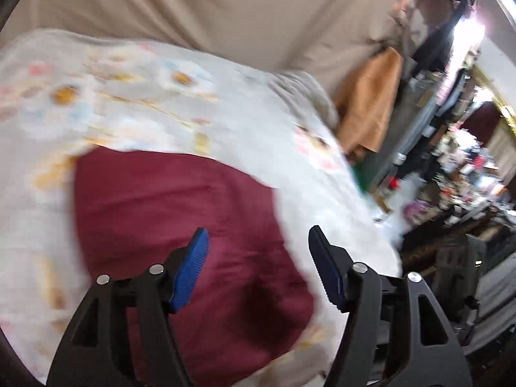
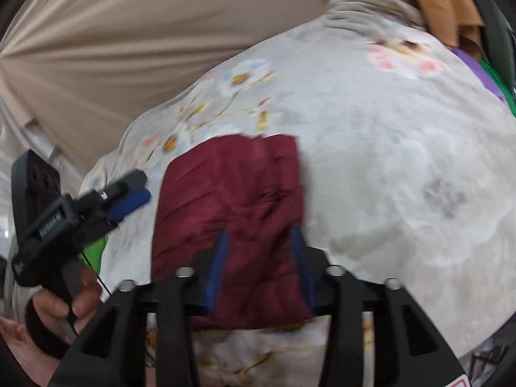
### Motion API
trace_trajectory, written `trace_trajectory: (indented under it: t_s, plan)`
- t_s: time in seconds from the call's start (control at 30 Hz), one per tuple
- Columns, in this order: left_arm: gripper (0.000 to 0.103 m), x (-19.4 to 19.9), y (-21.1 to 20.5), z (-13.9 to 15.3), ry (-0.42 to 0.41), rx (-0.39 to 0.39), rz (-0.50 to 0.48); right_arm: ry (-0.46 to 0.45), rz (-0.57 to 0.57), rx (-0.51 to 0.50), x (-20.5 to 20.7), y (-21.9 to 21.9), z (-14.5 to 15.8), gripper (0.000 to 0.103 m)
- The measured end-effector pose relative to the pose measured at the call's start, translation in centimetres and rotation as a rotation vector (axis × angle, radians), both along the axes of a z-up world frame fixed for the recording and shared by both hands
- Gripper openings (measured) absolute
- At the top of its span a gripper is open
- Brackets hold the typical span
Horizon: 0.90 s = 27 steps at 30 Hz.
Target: Fold large clothes
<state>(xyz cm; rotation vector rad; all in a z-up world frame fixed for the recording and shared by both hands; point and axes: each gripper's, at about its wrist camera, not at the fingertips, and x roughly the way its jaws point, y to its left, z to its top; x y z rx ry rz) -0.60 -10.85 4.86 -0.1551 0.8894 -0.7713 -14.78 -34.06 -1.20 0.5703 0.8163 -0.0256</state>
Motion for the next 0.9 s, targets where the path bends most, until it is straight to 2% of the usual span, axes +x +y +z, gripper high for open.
trace_trajectory:
  t_s: [0.03,0.07,0.2,0.23,0.27,0.33,0.37,0.47,0.53,0.6,0.67,0.73,0.8,0.83,0.87,0.9]
  plan:
    - [0.064,0.0,1.4,-0.4,0.004,0.039,0.028,0.002,0.009,-0.01,0.6,1.1,0.1,0.061]
    - [0.064,0.1,1.9,-0.9,0.018,0.062,0.043,0.006,0.022,-0.015,0.9,2.1,0.1,0.062]
    - [0.063,-1.0,4.8,-5.2,0.178,0.122,0.068,0.068,0.086,-0.052,2.1,4.4,-1.8,0.062]
    - [0.063,-1.5,4.5,-5.9,0.206,0.133,0.056,0.092,0.082,-0.067,2.8,4.4,-2.7,0.057]
    - [0.063,-2.1,4.4,-6.8,0.229,0.149,0.04,0.118,0.073,-0.082,3.3,4.3,-3.3,0.041]
    - [0.064,-3.4,3.8,-7.2,0.209,0.171,0.027,0.14,0.055,-0.086,3.3,3.3,-4.0,0.015]
    - [0.064,-3.7,3.6,-7.4,0.19,0.192,0.015,0.141,0.042,-0.066,2.9,2.6,-4.1,0.01]
    - [0.065,-3.7,2.4,-9.2,0.18,0.275,0.006,0.15,-0.02,0.031,1.4,0.0,-5.4,0.008]
    - [0.066,-3.4,1.4,-10.7,0.186,0.304,0.004,0.215,-0.046,0.08,0.9,-0.9,-8.5,0.008]
    - [0.067,-3.4,0.3,-11.8,0.17,0.341,-0.012,0.266,-0.061,0.176,0.8,-1.6,-12.5,0.008]
    - [0.069,-3.5,-0.6,-12.5,0.142,0.388,-0.017,0.269,-0.087,0.242,0.5,-2.0,-14.3,0.007]
    - [0.07,-3.1,-0.7,-12.8,0.152,0.388,-0.016,0.277,-0.107,0.275,0.2,-2.7,-13.9,0.008]
    - [0.071,-2.9,-0.6,-12.6,0.155,0.378,-0.018,0.288,-0.133,0.211,0.0,-3.1,-11.4,0.012]
    - [0.071,-2.8,-0.5,-12.5,0.152,0.377,-0.016,0.269,-0.142,0.157,0.0,-3.0,-9.4,0.019]
    - [0.072,-2.8,-0.5,-12.4,0.151,0.377,-0.017,0.245,-0.146,0.084,0.2,-2.7,-7.4,0.022]
    - [0.072,-2.8,-0.5,-12.4,0.152,0.377,-0.018,0.199,-0.141,-0.046,1.0,-2.0,-4.6,0.022]
